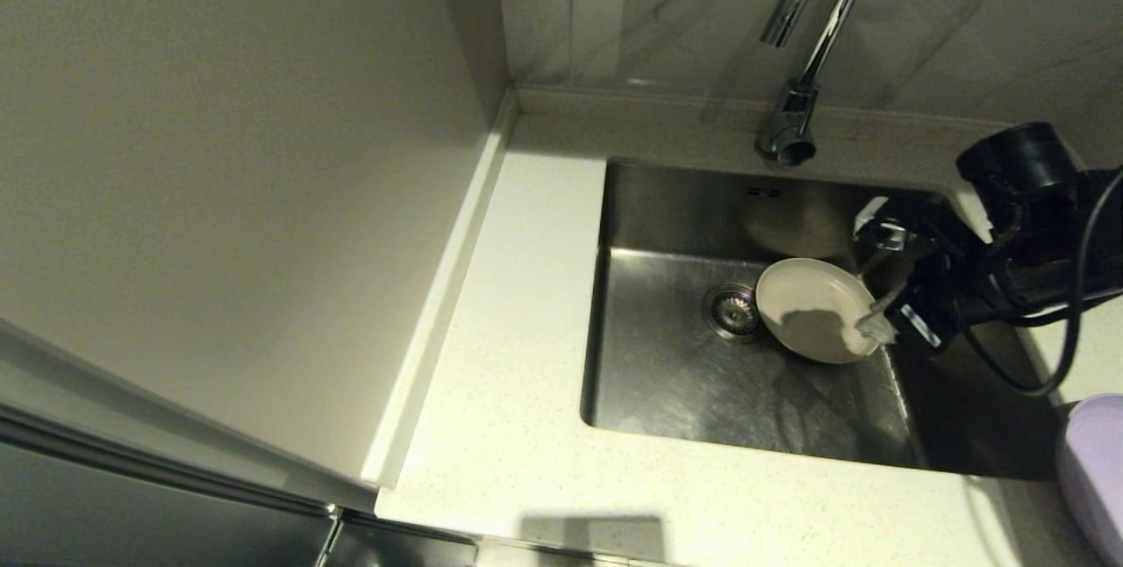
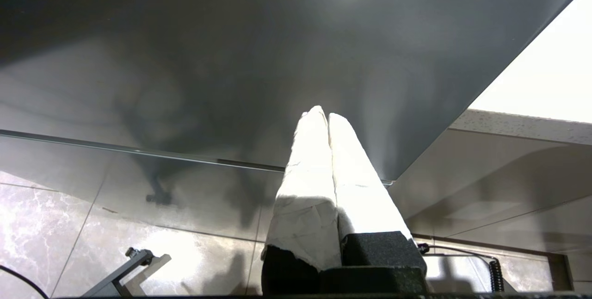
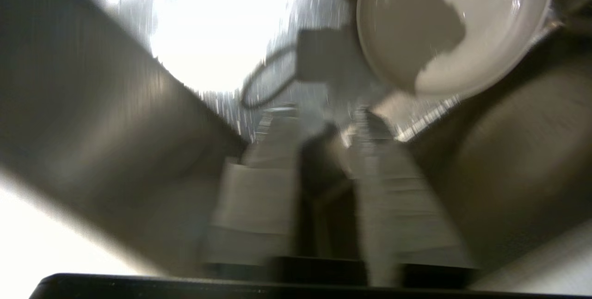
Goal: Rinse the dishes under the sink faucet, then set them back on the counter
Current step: Put a plate back to the table from the sink
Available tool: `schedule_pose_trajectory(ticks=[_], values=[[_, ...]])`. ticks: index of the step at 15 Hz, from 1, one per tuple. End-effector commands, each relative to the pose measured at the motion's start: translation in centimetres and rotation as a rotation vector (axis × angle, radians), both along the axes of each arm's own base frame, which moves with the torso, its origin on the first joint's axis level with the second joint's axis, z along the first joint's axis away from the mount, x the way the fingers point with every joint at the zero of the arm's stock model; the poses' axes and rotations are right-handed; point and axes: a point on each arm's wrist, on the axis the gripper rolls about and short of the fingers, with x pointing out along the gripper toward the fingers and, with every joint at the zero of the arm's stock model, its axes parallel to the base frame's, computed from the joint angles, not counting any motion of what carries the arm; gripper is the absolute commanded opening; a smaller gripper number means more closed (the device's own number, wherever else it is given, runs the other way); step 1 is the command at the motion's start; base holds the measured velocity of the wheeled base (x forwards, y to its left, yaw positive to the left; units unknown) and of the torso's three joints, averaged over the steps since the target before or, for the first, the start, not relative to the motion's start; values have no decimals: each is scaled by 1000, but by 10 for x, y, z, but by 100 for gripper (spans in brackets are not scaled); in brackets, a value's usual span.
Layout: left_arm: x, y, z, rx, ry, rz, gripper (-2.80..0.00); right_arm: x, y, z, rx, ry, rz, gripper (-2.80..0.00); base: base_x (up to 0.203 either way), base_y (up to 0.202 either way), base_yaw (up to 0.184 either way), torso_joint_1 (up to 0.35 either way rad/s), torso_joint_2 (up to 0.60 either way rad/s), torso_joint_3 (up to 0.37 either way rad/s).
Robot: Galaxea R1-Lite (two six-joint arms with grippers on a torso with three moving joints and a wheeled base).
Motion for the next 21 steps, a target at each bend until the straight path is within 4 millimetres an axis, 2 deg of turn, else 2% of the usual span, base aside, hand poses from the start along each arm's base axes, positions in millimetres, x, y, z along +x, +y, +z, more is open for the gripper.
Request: schedule_pose_trajectory(ticks=[1, 3, 7, 12, 17, 21], values=[[0, 0, 0, -1, -2, 0, -280, 30, 9, -27, 22, 15, -12, 0, 0, 0, 0, 0, 0, 0], [0, 0, 0, -1, -2, 0, -280, 51, 11, -44, 43, -27, -40, 0, 0, 0, 0, 0, 0, 0], [0, 0, 0, -1, -2, 0, -280, 89, 12, -80, 76, -115, -243, 0, 0, 0, 0, 0, 0, 0], [0, 0, 0, -1, -2, 0, -280, 104, 12, -115, 61, -56, -272, 0, 0, 0, 0, 0, 0, 0], [0, 0, 0, -1, -2, 0, -280, 129, 28, -131, 61, -69, -236, 0, 0, 0, 0, 0, 0, 0], [0, 0, 0, -1, -2, 0, -280, 144, 32, -151, 58, -77, -225, 0, 0, 0, 0, 0, 0, 0]])
